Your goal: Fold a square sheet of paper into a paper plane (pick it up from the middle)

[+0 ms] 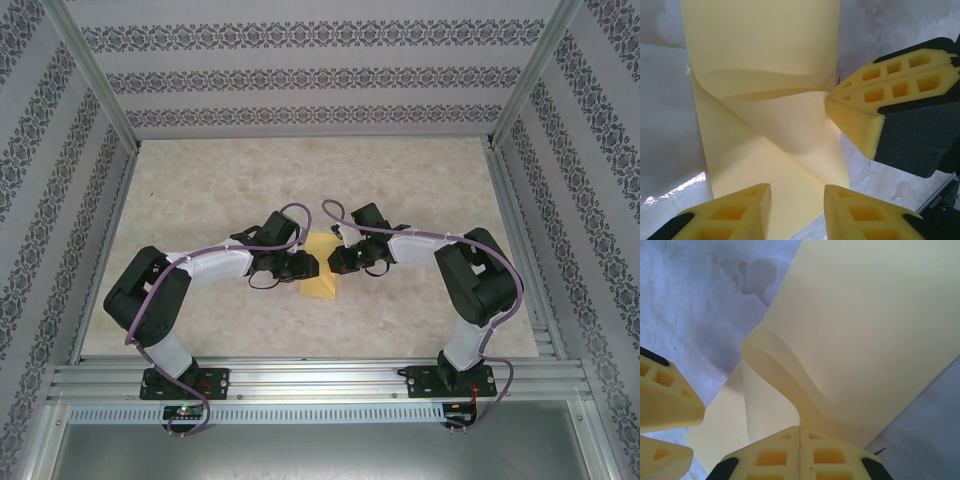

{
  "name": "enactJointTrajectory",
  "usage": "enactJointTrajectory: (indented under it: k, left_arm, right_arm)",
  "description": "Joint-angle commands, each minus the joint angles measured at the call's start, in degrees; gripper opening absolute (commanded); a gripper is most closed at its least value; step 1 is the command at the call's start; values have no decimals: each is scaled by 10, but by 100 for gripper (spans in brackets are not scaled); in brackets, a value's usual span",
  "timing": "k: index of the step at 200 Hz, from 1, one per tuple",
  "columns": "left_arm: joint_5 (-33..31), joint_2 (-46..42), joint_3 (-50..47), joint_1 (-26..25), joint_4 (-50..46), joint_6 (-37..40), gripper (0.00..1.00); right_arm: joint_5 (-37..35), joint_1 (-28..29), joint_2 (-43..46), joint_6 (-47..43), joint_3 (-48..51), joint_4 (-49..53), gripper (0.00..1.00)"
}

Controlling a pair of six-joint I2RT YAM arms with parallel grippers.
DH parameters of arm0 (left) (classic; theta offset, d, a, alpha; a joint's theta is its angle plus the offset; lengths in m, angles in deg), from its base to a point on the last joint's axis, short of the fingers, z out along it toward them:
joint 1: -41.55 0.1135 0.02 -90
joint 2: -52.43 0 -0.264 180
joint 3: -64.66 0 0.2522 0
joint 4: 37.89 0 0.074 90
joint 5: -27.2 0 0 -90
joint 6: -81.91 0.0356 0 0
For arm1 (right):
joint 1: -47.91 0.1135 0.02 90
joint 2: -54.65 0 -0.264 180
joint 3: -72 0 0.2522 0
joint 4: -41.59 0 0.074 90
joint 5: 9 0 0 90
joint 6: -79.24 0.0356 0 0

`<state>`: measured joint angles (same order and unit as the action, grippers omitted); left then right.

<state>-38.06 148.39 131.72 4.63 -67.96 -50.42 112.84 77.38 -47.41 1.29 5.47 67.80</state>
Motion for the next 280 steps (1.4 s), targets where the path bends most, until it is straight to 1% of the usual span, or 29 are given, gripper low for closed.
enactJointTrajectory:
  k: [1,86,129,188,224,255,280]
  left_arm:
    - [-7,4,17,-10,10,-2,33]
    - [-7,5,19,-12,7,-2,33]
    - [-8,4,19,-11,6,-1,33]
    - [-8,3,23,-11,8,-9,32]
    - [-15,4,26,-11,34,-41,27]
    - [-8,13,32,-11,66,-71,21]
    - [-15,28,37,-11,82,-96,19]
  right_arm:
    - [9,-4,-1,-6,2,-9,5]
    - [-19,1,-2,13,16,-23,5]
    - [-20,2,-2,23,24,-37,5]
    - [-31,4,-15,20,16,-28,5]
    - [-41,8,-18,18,18,-25,5]
    - [-46,9,-21,18,19,-24,5]
    - [-45,10,-21,18,19,-25,5]
